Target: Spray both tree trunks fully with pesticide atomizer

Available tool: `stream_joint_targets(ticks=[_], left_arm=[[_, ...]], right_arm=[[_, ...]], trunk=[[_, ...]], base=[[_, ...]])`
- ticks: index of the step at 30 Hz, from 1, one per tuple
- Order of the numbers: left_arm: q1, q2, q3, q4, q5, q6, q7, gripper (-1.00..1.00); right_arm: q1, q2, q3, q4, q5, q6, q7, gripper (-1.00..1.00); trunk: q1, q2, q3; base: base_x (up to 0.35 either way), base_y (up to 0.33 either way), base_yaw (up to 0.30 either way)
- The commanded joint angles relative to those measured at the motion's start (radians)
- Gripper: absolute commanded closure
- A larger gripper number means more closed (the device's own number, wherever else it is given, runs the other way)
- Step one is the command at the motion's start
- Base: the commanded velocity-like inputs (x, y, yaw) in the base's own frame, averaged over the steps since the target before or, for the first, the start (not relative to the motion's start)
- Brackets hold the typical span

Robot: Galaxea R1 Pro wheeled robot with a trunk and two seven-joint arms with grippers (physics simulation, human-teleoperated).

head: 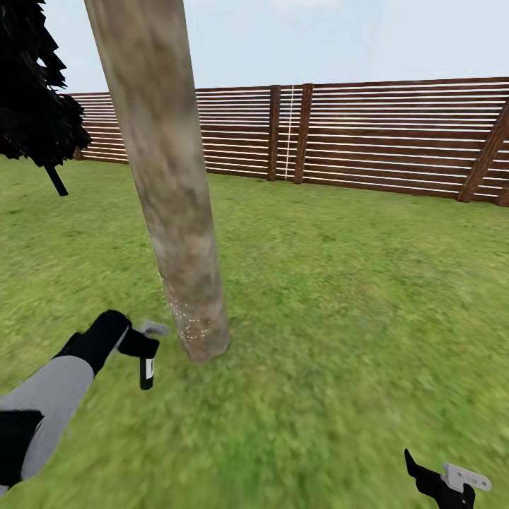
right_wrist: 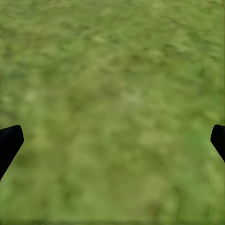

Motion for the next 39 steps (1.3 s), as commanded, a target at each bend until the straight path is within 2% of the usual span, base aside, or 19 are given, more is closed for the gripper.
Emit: stream_joint_targets(ticks=[1, 2, 3, 4, 5, 6, 8, 14, 18, 26, 27, 32, 33, 36, 39], left_arm=[[0.033, -0.025, 0.048, -0.003, 0.072, -0.061, 0.126, 1.00], [0.058, -0.042, 0.063, -0.007, 0.113, -0.087, 0.199, 1.00], [0.072, -0.057, 0.069, -0.005, 0.132, -0.098, 0.237, 1.00], [0.085, -0.077, 0.073, -0.002, 0.156, -0.108, 0.258, 1.00], [0.093, -0.085, 0.073, -0.001, 0.167, -0.118, 0.263, 1.00], [0.119, -0.114, 0.073, -0.007, 0.187, -0.177, 0.276, 1.00], [0.129, -0.127, 0.074, -0.004, 0.193, -0.204, 0.279, 1.00], [0.132, -0.133, 0.076, -0.013, 0.196, -0.215, 0.281, 1.00], [0.132, -0.131, 0.102, -0.016, 0.195, -0.217, 0.282, 1.00], [0.132, -0.136, 0.106, -0.011, 0.198, -0.230, 0.283, 1.00], [0.132, -0.143, 0.106, -0.010, 0.197, -0.236, 0.285, 1.00], [0.132, -0.182, 0.119, -0.006, 0.200, -0.240, 0.385, 1.00], [0.132, -0.183, 0.119, -0.005, 0.209, -0.240, 0.388, 1.00], [0.132, -0.184, 0.118, -0.004, 0.288, -0.245, 0.392, 1.00], [0.133, -0.184, 0.118, -0.001, 0.298, -0.246, 0.392, 1.00]], right_arm=[[0.000, 0.000, 0.001, 0.000, 0.000, 0.000, 0.001, -1.00], [0.000, 0.000, 0.001, 0.000, 0.000, 0.000, 0.000, -1.00], [0.000, 0.000, 0.001, 0.001, 0.002, 0.000, 0.001, -1.00], [0.000, 0.000, 0.001, 0.001, 0.013, 0.000, 0.001, -1.00], [0.000, 0.000, 0.002, 0.001, 0.022, 0.000, 0.001, -1.00], [0.000, 0.000, 0.002, 0.001, 0.042, 0.000, 0.000, -1.00], [0.000, 0.000, 0.002, 0.001, 0.047, 0.000, 0.000, -1.00], [0.000, 0.002, 0.002, 0.000, 0.050, -0.001, 0.001, -1.00], [0.000, 0.002, 0.000, -0.001, 0.049, -0.001, 0.001, -1.00], [0.000, 0.002, 0.000, -0.002, 0.049, -0.002, -0.001, -1.00], [0.000, 0.002, 0.000, -0.001, 0.049, -0.002, -0.001, -1.00], [0.000, 0.002, 0.000, 0.000, 0.049, -0.002, 0.001, -1.00], [0.000, 0.002, 0.000, 0.000, 0.049, -0.002, 0.001, -1.00], [0.000, 0.002, 0.000, 0.000, 0.049, -0.002, 0.000, -1.00], [0.000, 0.002, 0.000, 0.000, 0.049, -0.002, 0.000, -1.00]], trunk=[[0.000, 0.000, 0.000], [0.000, 0.000, 0.000], [0.000, 0.000, 0.000], [0.000, 0.000, 0.000], [0.000, 0.000, 0.000], [0.000, 0.000, 0.000], [0.008, -0.014, -0.006], [0.031, -0.056, -0.027], [0.046, -0.084, -0.045], [0.046, -0.084, -0.051], [0.046, -0.084, -0.051], [0.046, -0.084, -0.051], [0.046, -0.084, -0.051], [0.046, -0.084, -0.053], [0.046, -0.084, -0.055]], base=[[0.000, 0.000, 0.000], [0.000, 0.000, 0.000], [0.000, 0.000, 0.000], [0.000, 0.000, 0.000], [0.000, 0.000, 0.000], [0.000, 0.000, 0.000], [0.000, 0.000, 0.000], [0.000, 0.000, 0.000], [0.000, 0.000, 0.000], [-0.107, -0.037, 0.000], [-0.277, -0.181, 0.000], [-0.228, -0.199, 0.000], [-0.122, -0.203, 0.000], [-0.028, -0.240, 0.125], [-0.002, -0.267, 0.221]])
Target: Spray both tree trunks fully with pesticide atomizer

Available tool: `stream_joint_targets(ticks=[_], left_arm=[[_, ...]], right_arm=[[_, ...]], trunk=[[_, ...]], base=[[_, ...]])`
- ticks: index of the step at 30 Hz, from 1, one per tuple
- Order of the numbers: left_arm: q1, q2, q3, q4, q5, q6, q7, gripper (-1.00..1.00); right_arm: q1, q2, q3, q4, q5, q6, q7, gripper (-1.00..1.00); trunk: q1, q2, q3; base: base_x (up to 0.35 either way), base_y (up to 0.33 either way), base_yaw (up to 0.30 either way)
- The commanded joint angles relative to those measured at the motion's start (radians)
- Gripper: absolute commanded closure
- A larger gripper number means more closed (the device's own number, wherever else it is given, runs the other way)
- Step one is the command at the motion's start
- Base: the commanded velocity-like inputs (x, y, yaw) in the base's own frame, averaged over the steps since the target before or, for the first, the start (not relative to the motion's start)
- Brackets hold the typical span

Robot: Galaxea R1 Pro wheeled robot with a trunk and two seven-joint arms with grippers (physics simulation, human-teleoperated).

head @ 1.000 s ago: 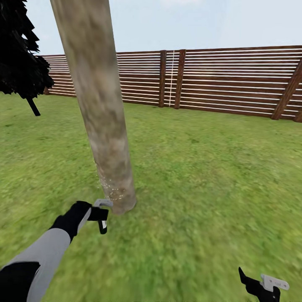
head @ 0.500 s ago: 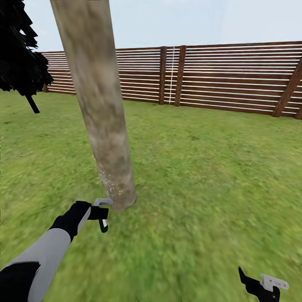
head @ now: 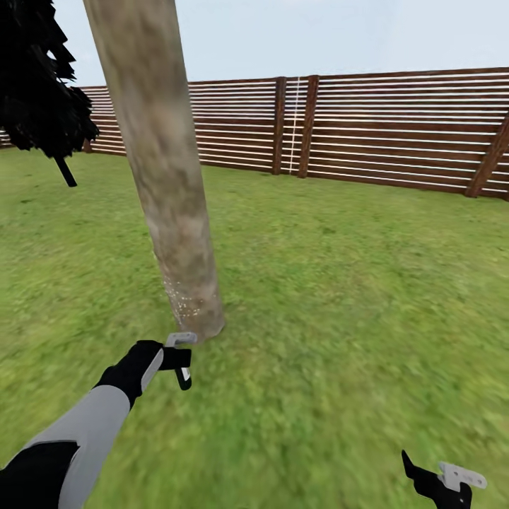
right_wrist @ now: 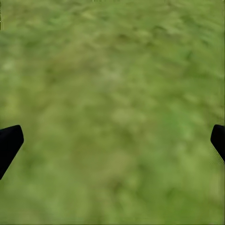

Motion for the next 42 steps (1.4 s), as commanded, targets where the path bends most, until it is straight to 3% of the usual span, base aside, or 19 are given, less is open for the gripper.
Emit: stream_joint_targets(ticks=[1, 8, 10, 12, 14, 16, 17, 19, 21, 23, 25, 26, 28, 29, 31, 35, 37, 39, 42], left_arm=[[0.000, 0.000, 0.000, 0.000, 0.001, 0.000, 0.000, 1.00], [-0.005, -0.010, -0.008, -0.050, 0.004, 0.012, -0.001, 1.00], [-0.007, -0.043, -0.011, -0.168, -0.007, 0.066, 0.010, 1.00], [-0.008, -0.042, -0.011, -0.269, -0.010, 0.187, 0.031, 1.00], [-0.009, -0.013, -0.006, -0.332, -0.010, 0.255, 0.036, 1.00], [-0.009, 0.035, -0.006, -0.352, -0.009, 0.293, 0.035, 1.00], [-0.011, 0.045, -0.010, -0.355, -0.009, 0.313, 0.035, 1.00], [-0.016, 0.032, -0.013, -0.358, -0.008, 0.364, 0.036, 1.00], [-0.032, -0.009, -0.021, -0.368, -0.015, 0.399, 0.039, 1.00], [-0.064, -0.032, -0.025, -0.389, -0.060, 0.414, 0.041, 1.00], [-0.085, -0.022, -0.020, -0.395, -0.079, 0.417, 0.041, 1.00], [-0.096, 0.009, -0.018, -0.395, -0.082, 0.418, 0.041, 1.00], [-0.108, 0.096, -0.014, -0.396, -0.079, 0.422, 0.040, 1.00], [-0.111, 0.113, -0.012, -0.396, -0.077, 0.423, 0.040, 1.00], [-0.113, 0.111, -0.013, -0.397, -0.075, 0.424, 0.040, 1.00], [-0.130, 0.011, -0.018, -0.395, -0.077, 0.429, 0.040, 1.00], [-0.157, -0.007, -0.018, -0.386, -0.078, 0.430, 0.040, 1.00], [-0.169, 0.010, -0.014, -0.383, -0.079, 0.431, 0.040, 1.00], [-0.183, 0.074, -0.012, -0.382, -0.075, 0.432, 0.035, 1.00]], right_arm=[[0.000, 0.000, 0.000, 0.000, 0.000, 0.000, 0.000, -1.00], [0.000, 0.000, 0.000, 0.000, 0.000, 0.000, -0.001, -1.00], [0.000, -0.001, 0.000, 0.000, 0.000, 0.000, -0.001, -1.00], [0.000, -0.001, 0.000, 0.000, 0.000, 0.000, -0.001, -1.00], [0.000, -0.001, 0.000, 0.000, 0.000, 0.000, -0.001, -1.00], [0.000, -0.002, -0.001, 0.000, 0.000, 0.000, -0.002, -1.00], [0.000, -0.002, -0.001, 0.001, 0.000, 0.000, -0.002, -1.00], [0.000, -0.002, -0.001, 0.000, 0.000, 0.000, -0.002, -1.00], [0.000, -0.002, -0.001, 0.000, 0.000, 0.000, -0.002, -1.00], [0.000, -0.002, -0.002, 0.000, 0.000, 0.000, -0.002, -1.00], [0.000, -0.002, -0.002, 0.000, 0.000, 0.000, -0.002, -1.00], [0.000, -0.002, -0.001, 0.000, 0.000, 0.000, -0.002, -1.00], [0.000, -0.002, 0.000, 0.001, 0.001, 0.000, -0.002, -1.00], [0.000, -0.002, 0.000, 0.001, 0.001, 0.000, -0.002, -1.00], [0.000, -0.002, 0.000, 0.002, 0.001, 0.000, -0.002, -1.00], [0.000, -0.002, 0.000, 0.002, 0.002, 0.000, -0.002, -1.00], [0.000, -0.002, 0.000, 0.002, 0.002, 0.000, -0.002, -1.00], [0.000, -0.002, 0.000, 0.002, 0.002, 0.000, -0.002, -1.00], [0.000, -0.002, 0.000, 0.003, 0.002, 0.000, -0.002, -1.00]], trunk=[[0.000, 0.000, -0.001], [0.000, 0.000, -0.002], [0.000, 0.000, -0.002], [0.000, 0.000, -0.002], [0.000, 0.000, -0.002], [0.000, 0.000, -0.002], [0.000, 0.000, -0.002], [0.000, 0.000, -0.002], [0.000, 0.000, -0.002], [0.000, 0.000, -0.002], [0.000, 0.000, -0.002], [0.000, 0.000, -0.002], [0.000, 0.000, -0.002], [0.000, 0.000, -0.002], [0.000, 0.000, -0.002], [0.000, 0.000, -0.002], [0.000, 0.000, -0.002], [0.000, 0.000, -0.002], [0.000, 0.000, -0.002]], base=[[0.000, -0.269, 0.228], [-0.105, -0.138, 0.068], [-0.002, -0.002, 0.000], [0.000, 0.000, 0.000], [0.000, 0.000, 0.000], [0.000, 0.000, 0.000], [0.000, 0.000, 0.000], [0.000, 0.000, 0.000], [0.000, 0.000, 0.000], [0.000, 0.000, 0.000], [0.000, 0.000, 0.000], [0.000, 0.000, 0.000], [0.000, 0.000, 0.000], [0.000, 0.000, 0.000], [0.000, 0.000, 0.000], [0.000, 0.000, 0.000], [0.000, 0.000, 0.000], [0.000, 0.000, 0.000], [0.000, 0.000, 0.000]])
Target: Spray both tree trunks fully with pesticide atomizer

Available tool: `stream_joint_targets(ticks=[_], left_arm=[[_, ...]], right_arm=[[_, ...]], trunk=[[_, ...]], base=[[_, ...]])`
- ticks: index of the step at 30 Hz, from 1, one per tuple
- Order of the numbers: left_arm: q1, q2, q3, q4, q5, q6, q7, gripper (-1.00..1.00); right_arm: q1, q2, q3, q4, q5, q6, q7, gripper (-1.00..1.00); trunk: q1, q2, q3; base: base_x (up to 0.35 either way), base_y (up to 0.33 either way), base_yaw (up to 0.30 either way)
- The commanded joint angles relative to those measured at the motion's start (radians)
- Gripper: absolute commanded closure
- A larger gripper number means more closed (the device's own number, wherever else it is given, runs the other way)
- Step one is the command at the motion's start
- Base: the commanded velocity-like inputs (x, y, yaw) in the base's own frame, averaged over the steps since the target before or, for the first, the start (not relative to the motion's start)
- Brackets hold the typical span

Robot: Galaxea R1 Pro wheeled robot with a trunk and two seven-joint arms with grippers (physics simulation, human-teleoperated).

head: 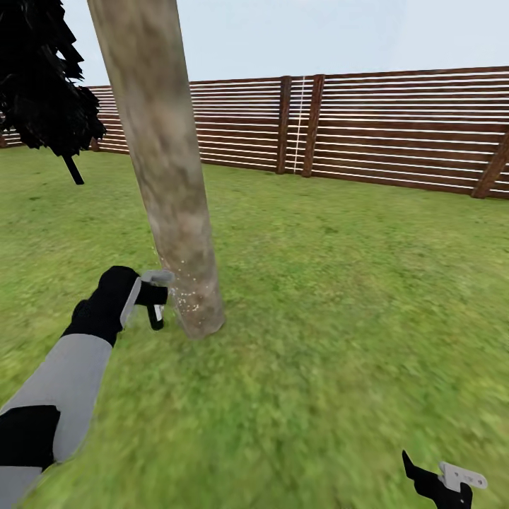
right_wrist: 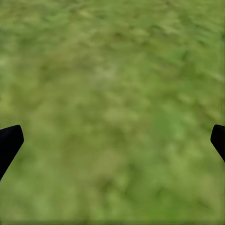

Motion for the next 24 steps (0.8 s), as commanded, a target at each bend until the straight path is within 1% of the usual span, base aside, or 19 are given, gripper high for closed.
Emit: stream_joint_targets(ticks=[1, 3, 4, 5, 6, 7, 8, 9, 10, 11, 12, 13, 14, 15, 18, 19, 21, 23, 24], left_arm=[[-0.002, 0.007, 0.000, -0.001, 0.011, 0.001, -0.002, 1.00], [-0.004, -0.010, -0.002, 0.001, 0.011, 0.001, -0.003, 1.00], [-0.004, -0.029, -0.003, 0.001, 0.011, 0.001, -0.003, 1.00], [-0.006, -0.069, -0.006, 0.005, 0.010, 0.000, -0.003, 1.00], [-0.018, -0.087, -0.005, 0.009, 0.009, 0.000, -0.003, 1.00], [-0.030, -0.097, -0.005, 0.021, 0.009, 0.000, -0.003, 1.00], [-0.039, -0.102, -0.005, 0.031, 0.008, -0.001, -0.003, 1.00], [-0.047, -0.103, -0.005, 0.037, 0.008, -0.001, -0.003, 1.00], [-0.053, -0.097, -0.004, 0.041, 0.008, 0.000, -0.003, 1.00], [-0.055, -0.090, -0.003, 0.042, 0.008, 0.000, -0.003, 1.00], [-0.055, -0.077, -0.002, 0.043, 0.007, 0.000, -0.003, 1.00], [-0.055, -0.058, -0.001, 0.044, 0.007, 0.001, -0.003, 1.00], [-0.050, -0.002, 0.001, 0.055, 0.009, 0.000, -0.003, 1.00], [-0.041, 0.016, 0.000, 0.095, 0.010, -0.002, -0.003, 1.00], [-0.025, 0.009, -0.001, 0.132, 0.010, -0.013, 0.004, 1.00], [-0.011, 0.008, -0.001, 0.135, 0.010, -0.015, 0.005, 1.00], [0.037, 0.005, 0.000, 0.138, 0.011, -0.031, 0.006, 1.00], [0.078, -0.007, 0.001, 0.138, 0.009, -0.088, 0.008, 1.00], [0.094, -0.016, 0.002, 0.139, 0.008, -0.131, 0.008, 1.00]], right_arm=[[0.000, 0.000, 0.000, 0.000, 0.000, 0.000, 0.000, -1.00], [0.000, 0.000, 0.000, 0.000, 0.000, 0.000, 0.000, -1.00], [0.000, 0.000, 0.000, 0.000, 0.000, 0.000, 0.000, -1.00], [0.000, 0.000, 0.000, 0.000, 0.000, 0.000, 0.000, -1.00], [0.000, 0.000, 0.000, 0.000, 0.000, 0.000, 0.000, -1.00], [0.000, 0.000, 0.000, 0.000, 0.000, 0.000, 0.000, -1.00], [0.000, 0.000, 0.000, 0.000, 0.000, 0.000, 0.000, -1.00], [0.000, 0.000, 0.000, 0.000, 0.000, 0.000, 0.000, -1.00], [0.000, 0.000, 0.000, 0.000, 0.000, 0.000, 0.000, -1.00], [0.000, 0.000, 0.000, 0.000, 0.000, 0.000, 0.000, -1.00], [0.000, 0.000, 0.000, 0.000, 0.000, 0.000, 0.000, -1.00], [0.000, 0.000, 0.000, 0.000, 0.000, 0.000, 0.000, -1.00], [0.000, 0.000, 0.000, 0.001, 0.000, 0.000, 0.000, -1.00], [0.000, 0.000, 0.000, 0.021, 0.000, 0.000, 0.000, -1.00], [0.000, 0.000, 0.000, 0.029, 0.000, 0.000, 0.000, -1.00], [0.000, 0.000, 0.000, 0.030, 0.000, 0.000, 0.000, -1.00], [0.000, 0.000, 0.000, 0.030, 0.000, 0.000, 0.000, -1.00], [0.000, 0.000, 0.000, 0.031, -0.001, 0.000, 0.000, -1.00], [0.000, 0.000, 0.000, 0.031, -0.001, 0.000, 0.000, -1.00]], trunk=[[0.000, 0.000, 0.000], [0.000, 0.000, 0.000], [0.000, 0.000, 0.000], [0.000, 0.000, 0.000], [0.000, 0.000, 0.000], [0.000, 0.000, 0.000], [0.000, 0.000, 0.000], [0.000, 0.000, 0.000], [0.000, 0.000, 0.000], [0.000, 0.000, 0.000], [0.000, 0.000, 0.000], [0.000, 0.000, 0.000], [0.000, 0.000, 0.000], [0.000, 0.000, 0.000], [0.000, 0.000, 0.000], [0.000, 0.000, 0.000], [0.000, 0.000, 0.000], [0.000, 0.000, 0.000], [0.000, 0.000, 0.000]], base=[[0.000, 0.000, 0.000], [0.000, 0.000, 0.000], [0.000, 0.000, 0.000], [0.000, 0.000, 0.000], [0.000, 0.000, 0.000], [0.000, 0.000, 0.000], [0.000, 0.000, 0.000], [0.000, 0.000, 0.000], [0.000, 0.000, 0.000], [0.000, 0.000, 0.000], [0.000, 0.000, 0.000], [0.000, 0.000, 0.000], [0.000, 0.000, 0.000], [0.000, 0.000, 0.000], [0.000, 0.000, 0.000], [0.000, 0.000, 0.000], [0.000, 0.000, 0.000], [0.000, 0.000, 0.000], [0.000, 0.000, 0.000]])
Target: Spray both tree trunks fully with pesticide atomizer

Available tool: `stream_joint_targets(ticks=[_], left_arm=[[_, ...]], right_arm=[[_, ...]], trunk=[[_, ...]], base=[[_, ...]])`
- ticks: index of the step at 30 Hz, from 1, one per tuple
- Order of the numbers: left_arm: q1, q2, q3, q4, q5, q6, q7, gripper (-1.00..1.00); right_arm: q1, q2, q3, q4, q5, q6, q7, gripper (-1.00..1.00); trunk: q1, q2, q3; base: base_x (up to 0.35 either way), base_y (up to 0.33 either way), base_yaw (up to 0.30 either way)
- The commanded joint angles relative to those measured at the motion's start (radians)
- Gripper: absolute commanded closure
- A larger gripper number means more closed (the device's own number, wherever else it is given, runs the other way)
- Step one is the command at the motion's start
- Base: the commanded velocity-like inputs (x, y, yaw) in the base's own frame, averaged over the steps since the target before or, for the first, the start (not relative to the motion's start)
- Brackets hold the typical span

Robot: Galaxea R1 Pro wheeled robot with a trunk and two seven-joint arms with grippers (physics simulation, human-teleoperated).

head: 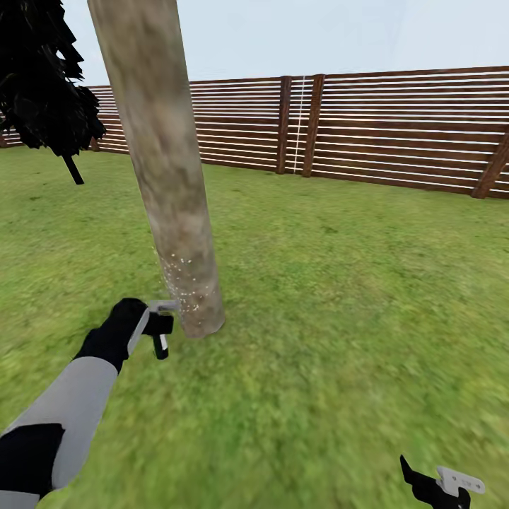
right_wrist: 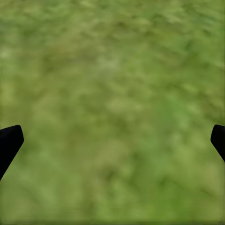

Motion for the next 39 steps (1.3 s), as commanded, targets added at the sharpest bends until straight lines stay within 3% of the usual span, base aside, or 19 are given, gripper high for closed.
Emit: stream_joint_targets(ticks=[1, 3, 5, 6, 9, 11, 17, 27, 39], left_arm=[[0.026, -0.010, 0.001, 0.000, -0.004, -0.048, 0.005, 1.00], [0.067, -0.048, 0.003, 0.001, 0.004, -0.078, 0.057, 1.00], [0.110, -0.078, 0.006, 0.001, 0.013, -0.155, 0.169, 1.00], [0.139, -0.085, 0.014, 0.000, 0.047, -0.196, 0.216, 1.00], [0.204, -0.074, 0.017, 0.000, 0.152, -0.221, 0.232, 1.00], [0.251, -0.062, 0.026, 0.001, 0.180, -0.227, 0.232, 1.00], [0.281, -0.060, 0.028, -0.001, 0.186, -0.231, 0.232, 1.00], [0.282, -0.069, 0.025, -0.008, 0.190, -0.230, 0.233, 1.00], [0.281, -0.080, 0.022, -0.007, 0.190, -0.229, 0.242, 1.00]], right_arm=[[0.000, 0.000, 0.000, -0.001, -0.001, 0.000, 0.000, -1.00], [0.000, 0.000, 0.000, -0.001, -0.001, 0.000, 0.000, -1.00], [0.000, 0.000, -0.001, -0.002, -0.001, 0.000, 0.000, -1.00], [0.000, 0.000, -0.001, -0.003, -0.001, 0.000, 0.000, -1.00], [0.000, -0.001, -0.002, -0.003, -0.001, -0.001, -0.001, -1.00], [0.000, -0.002, -0.002, -0.002, -0.001, -0.002, -0.001, -1.00], [0.000, -0.001, -0.002, -0.001, -0.001, -0.002, -0.002, -1.00], [0.000, -0.002, -0.002, -0.001, -0.001, -0.002, -0.002, -1.00], [0.000, 0.000, -0.002, -0.003, -0.002, -0.002, -0.002, -1.00]], trunk=[[0.000, 0.000, 0.000], [0.000, 0.000, 0.000], [0.000, 0.000, 0.000], [0.000, 0.000, 0.000], [0.000, 0.000, 0.000], [0.000, 0.000, 0.000], [0.000, 0.000, 0.000], [0.000, 0.000, 0.000], [0.000, 0.000, 0.000]], base=[[0.000, 0.000, 0.000], [0.000, 0.000, 0.000], [0.000, 0.000, 0.000], [0.000, 0.000, 0.000], [0.000, 0.000, 0.066], [0.093, -0.007, 0.233], [0.272, -0.120, 0.240], [0.239, -0.192, 0.007], [0.029, -0.271, 0.172]])
